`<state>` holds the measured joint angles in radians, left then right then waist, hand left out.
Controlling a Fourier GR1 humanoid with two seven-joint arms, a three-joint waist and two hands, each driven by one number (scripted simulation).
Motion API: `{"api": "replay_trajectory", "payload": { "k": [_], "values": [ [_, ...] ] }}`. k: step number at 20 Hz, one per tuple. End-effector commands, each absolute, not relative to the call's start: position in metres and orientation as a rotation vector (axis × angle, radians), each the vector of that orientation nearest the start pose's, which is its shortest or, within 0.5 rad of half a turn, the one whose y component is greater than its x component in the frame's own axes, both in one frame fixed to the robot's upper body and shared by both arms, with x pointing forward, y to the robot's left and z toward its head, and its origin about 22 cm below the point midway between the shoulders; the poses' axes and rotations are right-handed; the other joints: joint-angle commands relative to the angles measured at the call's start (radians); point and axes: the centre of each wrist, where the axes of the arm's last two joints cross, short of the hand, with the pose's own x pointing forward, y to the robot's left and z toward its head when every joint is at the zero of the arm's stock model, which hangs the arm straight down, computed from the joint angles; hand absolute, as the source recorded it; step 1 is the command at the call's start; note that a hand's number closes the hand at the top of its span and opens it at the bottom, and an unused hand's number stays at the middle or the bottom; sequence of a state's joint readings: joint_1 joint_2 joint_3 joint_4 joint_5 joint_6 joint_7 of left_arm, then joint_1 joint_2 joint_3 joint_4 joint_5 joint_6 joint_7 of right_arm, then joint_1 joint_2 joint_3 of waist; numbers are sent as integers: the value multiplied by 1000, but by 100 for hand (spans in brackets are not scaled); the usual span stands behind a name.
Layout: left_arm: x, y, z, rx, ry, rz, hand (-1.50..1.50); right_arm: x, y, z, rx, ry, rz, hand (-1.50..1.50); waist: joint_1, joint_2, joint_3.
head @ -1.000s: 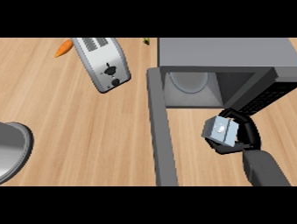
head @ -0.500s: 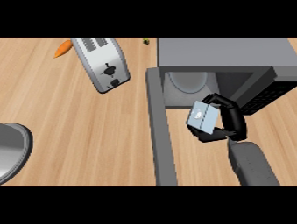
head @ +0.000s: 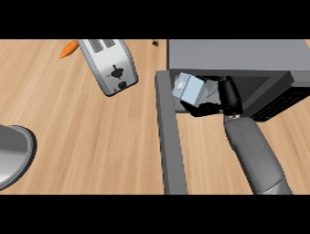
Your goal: Pick up the milk, place it into the microwave and close the microwave
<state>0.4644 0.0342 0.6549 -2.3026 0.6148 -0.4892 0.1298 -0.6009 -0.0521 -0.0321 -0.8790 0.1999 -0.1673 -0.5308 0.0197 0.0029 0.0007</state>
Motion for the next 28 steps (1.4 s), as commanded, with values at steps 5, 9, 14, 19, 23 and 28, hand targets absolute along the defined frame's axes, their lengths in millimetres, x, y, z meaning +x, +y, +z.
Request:
{"api": "replay_trajectory", "payload": {
  "k": [5, 9, 14, 19, 23, 28],
  "values": [
    [71, 369, 116, 87, -1935, 73, -150, 415, -160, 21, -353, -1932, 444, 150, 20, 9, 0],
    [69, 365, 113, 50, -1948, 70, -150, 427, -165, 26, -443, -1905, 425, 150, 41, 15, 0],
    [83, 369, 119, 32, -1945, 53, -150, 431, -183, 23, -514, -1909, 414, 150, 58, 28, 2],
    [87, 371, 112, 18, -1951, 42, -150, 447, -190, 52, -715, -1922, 381, 150, 82, 36, 1],
    [90, 373, 117, 20, -1946, 32, -150, 450, -202, 59, -828, -1968, 456, 150, 88, 38, 2],
    [97, 370, 114, -4, -1945, 16, -150, 445, -223, 47, -961, -1943, 502, 150, 106, 54, 3]
  ]
}}
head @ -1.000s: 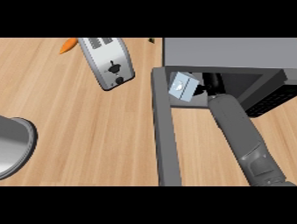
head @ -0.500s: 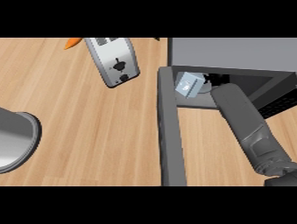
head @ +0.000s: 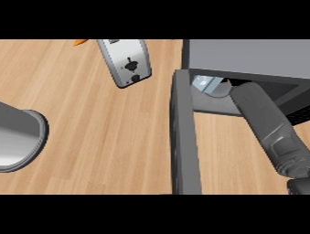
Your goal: Pick up the milk, place it into the microwave and close the microwave
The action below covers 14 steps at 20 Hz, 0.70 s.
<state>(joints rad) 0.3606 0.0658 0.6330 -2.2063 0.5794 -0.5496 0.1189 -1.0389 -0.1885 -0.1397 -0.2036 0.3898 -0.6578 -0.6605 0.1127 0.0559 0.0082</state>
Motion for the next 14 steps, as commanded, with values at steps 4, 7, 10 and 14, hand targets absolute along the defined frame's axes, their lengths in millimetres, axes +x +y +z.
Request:
{"api": "replay_trajectory", "payload": {
  "k": [4, 7, 10, 14],
  "values": [
    [104, 372, 109, -11, -1945, 16, -150, 443, -246, 46, -1074, -1824, 503, 150, 23, 13, -6],
    [106, 368, 114, 7, -1953, 13, -150, 430, -262, 23, -1292, -1618, 411, -150, 24, 17, -10],
    [111, 364, 110, 9, -1939, -11, -150, 433, -249, 26, -1268, -1683, 482, -150, 29, 18, -4],
    [115, 368, 110, 27, -1947, -20, -150, 445, -229, 47, -1130, -1814, 531, -150, 33, 15, -3]
  ]
}}
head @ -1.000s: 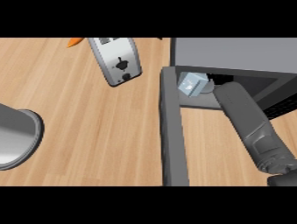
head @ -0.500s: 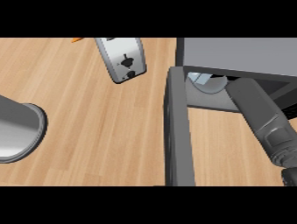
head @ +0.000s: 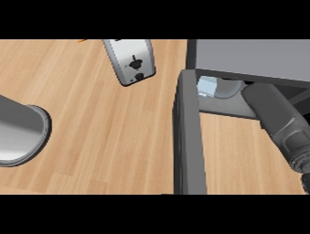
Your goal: Pick up the milk, place it into the microwave and close the microwave
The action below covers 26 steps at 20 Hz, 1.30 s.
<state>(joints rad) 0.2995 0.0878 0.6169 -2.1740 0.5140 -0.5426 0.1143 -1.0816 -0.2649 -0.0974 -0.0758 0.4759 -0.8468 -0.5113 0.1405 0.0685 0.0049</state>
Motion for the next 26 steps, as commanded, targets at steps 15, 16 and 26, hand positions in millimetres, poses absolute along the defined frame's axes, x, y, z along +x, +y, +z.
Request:
{"api": "replay_trajectory", "payload": {
  "k": [15, 16, 26],
  "values": [
    [131, 351, 98, -161, -1903, -169, -150, 443, -224, 41, -700, -1928, 477, -150, -28, -17, 1],
    [139, 350, 100, -183, -1907, -195, -150, 445, -216, 45, -673, -1925, 457, -150, -30, -14, 0],
    [142, 320, 87, -289, -1891, -222, -150, 422, -211, -1, -312, -1917, 256, -150, -81, -42, -2]
  ]
}}
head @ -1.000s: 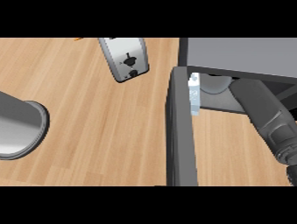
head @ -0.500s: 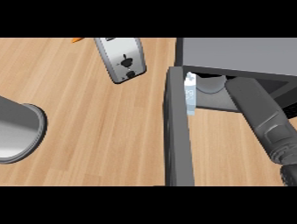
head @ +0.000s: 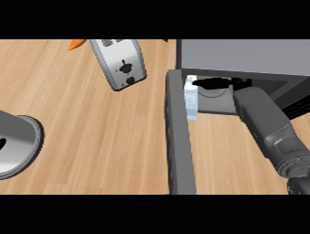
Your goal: Pick up the milk, place it into the microwave and close the microwave
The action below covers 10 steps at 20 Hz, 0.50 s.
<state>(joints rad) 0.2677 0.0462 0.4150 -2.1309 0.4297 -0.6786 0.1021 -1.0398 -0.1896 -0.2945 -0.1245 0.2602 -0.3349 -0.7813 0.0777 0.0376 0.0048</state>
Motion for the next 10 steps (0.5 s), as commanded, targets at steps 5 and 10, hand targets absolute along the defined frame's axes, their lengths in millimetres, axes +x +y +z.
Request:
{"api": "replay_trajectory", "payload": {
  "k": [5, 10],
  "values": [
    [145, 302, 102, -338, -1867, -244, 150, 412, -219, -18, -140, -1876, 187, -150, -32, -20, -2],
    [147, 278, 103, -374, -1860, -255, 150, 381, -226, -59, 12, -1874, 147, -150, -64, -34, -3]
  ]
}}
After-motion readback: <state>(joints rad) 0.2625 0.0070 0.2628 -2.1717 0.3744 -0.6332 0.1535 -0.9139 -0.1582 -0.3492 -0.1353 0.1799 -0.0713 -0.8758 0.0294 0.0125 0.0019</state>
